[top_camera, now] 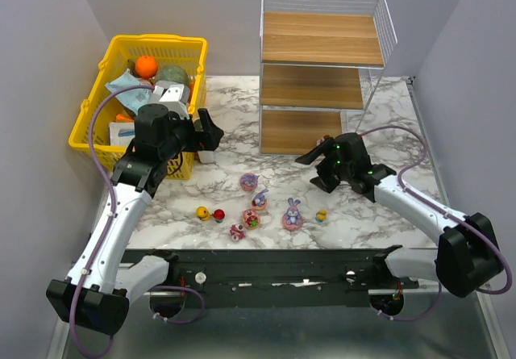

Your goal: Place and organize the plastic toys onto the shelf

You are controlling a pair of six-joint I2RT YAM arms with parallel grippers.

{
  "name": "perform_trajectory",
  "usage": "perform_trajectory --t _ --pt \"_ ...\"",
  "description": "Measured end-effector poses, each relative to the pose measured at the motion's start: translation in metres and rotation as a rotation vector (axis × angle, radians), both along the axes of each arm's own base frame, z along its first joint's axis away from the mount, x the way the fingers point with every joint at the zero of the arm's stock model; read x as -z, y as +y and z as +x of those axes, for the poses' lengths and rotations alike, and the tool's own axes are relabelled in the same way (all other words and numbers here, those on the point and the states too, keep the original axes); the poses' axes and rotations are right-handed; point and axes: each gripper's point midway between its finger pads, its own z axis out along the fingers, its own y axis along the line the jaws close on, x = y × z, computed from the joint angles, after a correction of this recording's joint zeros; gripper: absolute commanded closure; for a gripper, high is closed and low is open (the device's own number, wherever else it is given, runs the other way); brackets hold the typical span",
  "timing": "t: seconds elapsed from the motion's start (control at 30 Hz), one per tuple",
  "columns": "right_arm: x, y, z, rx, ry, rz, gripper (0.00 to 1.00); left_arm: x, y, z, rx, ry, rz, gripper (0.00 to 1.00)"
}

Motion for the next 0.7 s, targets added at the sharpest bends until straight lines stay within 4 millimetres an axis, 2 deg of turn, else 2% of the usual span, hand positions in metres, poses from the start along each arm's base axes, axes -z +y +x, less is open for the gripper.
perform_trajectory --t 0.07,0.27,0.33,0.57,0.7 --pt "-0.005 0.019 -0.01 -0.069 -0.008 -0.003 0.09 0.002 -0.002 -0.001 0.008 0.008 -0.007 0.01" --pt "-0.04 0.079 -0.037 -0.24 -0.073 0.023 0.12 0.002 -0.003 -0.005 0.009 0.02 -0.028 0.01" --pt "-0.043 0.093 -0.051 -0.27 -0.067 0.038 0.14 0.002 -0.002 -0.007 0.004 0.028 -0.031 0.01" --pt "-0.031 0.133 -0.121 -0.324 0.074 0.068 0.18 0.003 0.006 -0.014 -0.048 0.05 -0.037 0.01" --pt "-0.007 0.152 -0.152 -0.35 0.162 0.046 0.23 -0.001 0.01 -0.019 -0.079 0.037 -0.055 0.01"
